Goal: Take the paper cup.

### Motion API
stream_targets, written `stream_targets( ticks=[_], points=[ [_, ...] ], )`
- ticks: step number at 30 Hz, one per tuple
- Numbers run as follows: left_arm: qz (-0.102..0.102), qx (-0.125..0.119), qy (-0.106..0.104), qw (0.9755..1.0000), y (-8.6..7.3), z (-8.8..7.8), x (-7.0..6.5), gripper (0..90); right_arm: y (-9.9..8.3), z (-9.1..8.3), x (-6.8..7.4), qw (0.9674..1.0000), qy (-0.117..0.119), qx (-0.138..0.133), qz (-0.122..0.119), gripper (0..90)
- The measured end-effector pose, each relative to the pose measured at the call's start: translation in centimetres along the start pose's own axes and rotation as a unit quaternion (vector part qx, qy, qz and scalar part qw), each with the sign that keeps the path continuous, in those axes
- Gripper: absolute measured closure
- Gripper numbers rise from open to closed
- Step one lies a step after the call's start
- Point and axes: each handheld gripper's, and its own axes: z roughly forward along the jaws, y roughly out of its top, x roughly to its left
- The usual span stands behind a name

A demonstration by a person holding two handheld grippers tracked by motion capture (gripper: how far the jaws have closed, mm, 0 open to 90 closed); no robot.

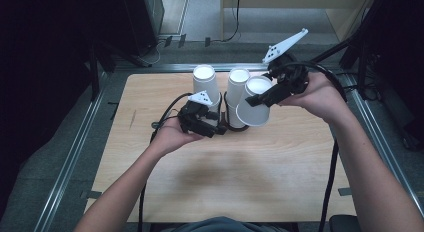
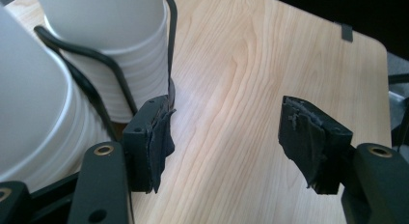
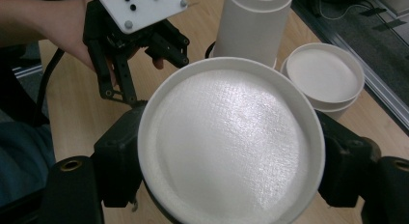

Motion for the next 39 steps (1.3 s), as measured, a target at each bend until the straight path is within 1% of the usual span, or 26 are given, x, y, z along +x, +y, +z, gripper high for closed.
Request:
stream_targets(
  ticks=[6, 10, 12, 13, 15, 18, 23, 26, 29, 31, 34, 35, 39],
  points=[
    [0.005, -0.003, -0.017, 0.9998, -1.0, -0.8, 0.1, 31.8, -1.2, 1.0, 0.3, 0.9999, 0.014, -0.003, 0.004, 24.7],
    [0.006, 0.0, -0.022, 0.9997, -1.7, -1.1, 0.2, 28.1, -2.1, 1.8, 0.5, 0.9997, 0.023, -0.001, 0.005, 24.7],
    [0.003, -0.001, -0.024, 0.9997, -1.8, -1.1, 0.2, 27.1, -2.5, 2.2, 0.5, 0.9996, 0.027, 0.001, 0.004, 24.7],
    [-0.007, 0.003, -0.032, 0.9995, -2.3, -1.1, 0.4, 26.3, -2.8, 2.5, 0.6, 0.9996, 0.029, 0.0, 0.005, 24.7],
    [-0.014, 0.005, -0.038, 0.9992, -2.7, -1.1, 0.5, 25.0, -3.3, 2.9, 0.6, 0.9994, 0.033, -0.002, 0.007, 24.7],
    [-0.013, 0.01, -0.05, 0.9986, -3.3, -1.1, 0.6, 20.9, -4.0, 3.5, 0.6, 0.9992, 0.04, -0.002, 0.007, 24.6],
    [-0.022, 0.009, -0.061, 0.9978, -4.1, -1.0, 0.7, 18.3, -5.3, 4.5, 0.8, 0.9986, 0.05, -0.009, 0.011, 24.6],
    [-0.017, 0.017, -0.061, 0.9978, -4.5, -0.9, 0.7, 17.6, -6.0, 5.1, 0.9, 0.9984, 0.054, -0.007, 0.011, 24.6],
    [-0.02, 0.016, -0.064, 0.9976, -4.9, -0.8, 0.8, 17.1, -6.6, 5.7, 1.0, 0.9983, 0.056, -0.01, 0.007, 24.6],
    [-0.022, 0.013, -0.065, 0.9976, -5.1, -0.7, 0.8, 16.5, -7.0, 6.0, 1.0, 0.9981, 0.06, -0.012, 0.01, 24.6],
    [-0.029, 0.014, -0.07, 0.997, -5.4, -0.5, 0.9, 16.5, -7.6, 6.7, 1.1, 0.998, 0.061, -0.007, 0.013, 24.6],
    [-0.029, 0.016, -0.071, 0.9969, -5.5, -0.4, 1.0, 16.5, -7.8, 6.9, 1.1, 0.9978, 0.063, -0.006, 0.017, 24.6],
    [-0.028, 0.022, -0.068, 0.9971, -6.0, 0.0, 1.2, 14.3, -8.7, 7.8, 1.3, 0.9976, 0.065, -0.003, 0.022, 24.6]
  ],
)
